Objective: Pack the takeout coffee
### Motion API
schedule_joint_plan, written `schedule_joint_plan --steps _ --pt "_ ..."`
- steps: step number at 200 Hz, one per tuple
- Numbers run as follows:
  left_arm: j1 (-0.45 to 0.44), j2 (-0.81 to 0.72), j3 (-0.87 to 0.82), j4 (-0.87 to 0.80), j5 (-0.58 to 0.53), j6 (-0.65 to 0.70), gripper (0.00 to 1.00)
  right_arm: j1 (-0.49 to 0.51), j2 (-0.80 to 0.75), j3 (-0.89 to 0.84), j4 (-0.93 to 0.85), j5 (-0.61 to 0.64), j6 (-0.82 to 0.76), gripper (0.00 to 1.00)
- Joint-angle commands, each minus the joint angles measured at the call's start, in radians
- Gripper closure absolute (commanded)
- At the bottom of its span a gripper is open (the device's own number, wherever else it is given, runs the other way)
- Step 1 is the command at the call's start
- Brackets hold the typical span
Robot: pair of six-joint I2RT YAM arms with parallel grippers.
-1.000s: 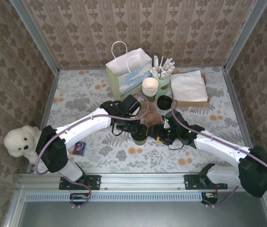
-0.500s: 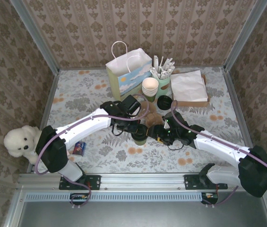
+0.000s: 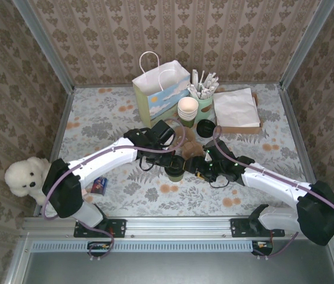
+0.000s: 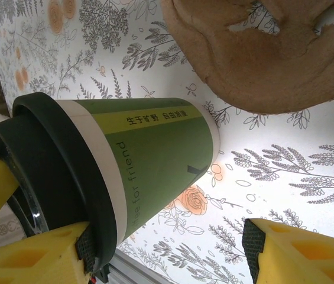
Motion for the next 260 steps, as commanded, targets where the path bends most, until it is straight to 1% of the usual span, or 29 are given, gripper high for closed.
schedule_joint_plan --steps 1,33,61,77,91,104,120,147,158,175,205,228,255,260 --pt "-0.015 0.067 -0.135 -0.075 -0.003 -0.019 1.00 0.004 0.043 -0.054 -0.139 0.104 0.029 0.31" --pt "-0.021 0.082 -0.298 -0.005 0.019 -0.041 1.00 0.004 0.063 -0.119 -0.142 0.141 0.059 0.30" --pt "-0.030 0.097 -0.341 0.049 0.035 -0.033 1.00 0.004 0.076 -0.109 -0.140 0.110 0.039 0.28" --pt "-0.027 0.090 -0.294 0.027 -0.003 0.011 1.00 0.001 0.047 -0.078 -0.117 0.071 0.015 0.26" --pt "-0.021 0.086 -0.213 -0.025 -0.066 0.070 1.00 -0.006 0.005 -0.040 -0.083 0.018 -0.007 0.24" --pt "-0.014 0.080 -0.146 -0.059 -0.100 0.116 1.00 -0.022 -0.033 -0.004 -0.052 -0.038 -0.022 0.22" --pt "-0.016 0.080 -0.078 -0.092 -0.115 0.155 1.00 -0.048 -0.067 0.034 -0.052 -0.054 -0.028 0.21" --pt "-0.015 0.088 0.000 -0.131 -0.100 0.177 1.00 -0.105 -0.084 0.046 -0.051 -0.049 -0.032 0.21" --pt "-0.014 0.089 0.014 -0.132 -0.087 0.180 1.00 -0.124 -0.069 0.048 -0.050 -0.046 -0.041 0.21" --pt "-0.015 0.088 0.026 -0.131 -0.071 0.181 1.00 -0.141 -0.023 0.072 -0.044 -0.077 -0.079 0.22" --pt "-0.017 0.089 0.028 -0.127 -0.061 0.183 1.00 -0.143 0.095 0.178 -0.096 -0.152 -0.166 0.23" --pt "-0.016 0.089 0.025 -0.123 -0.056 0.176 1.00 -0.140 0.150 0.216 -0.106 -0.174 -0.182 0.24" --pt "-0.016 0.088 0.015 -0.110 -0.048 0.156 1.00 -0.138 0.168 0.223 -0.113 -0.175 -0.189 0.25" --pt "-0.017 0.091 0.013 -0.108 -0.043 0.151 1.00 -0.137 0.197 0.222 -0.113 -0.173 -0.188 0.25"
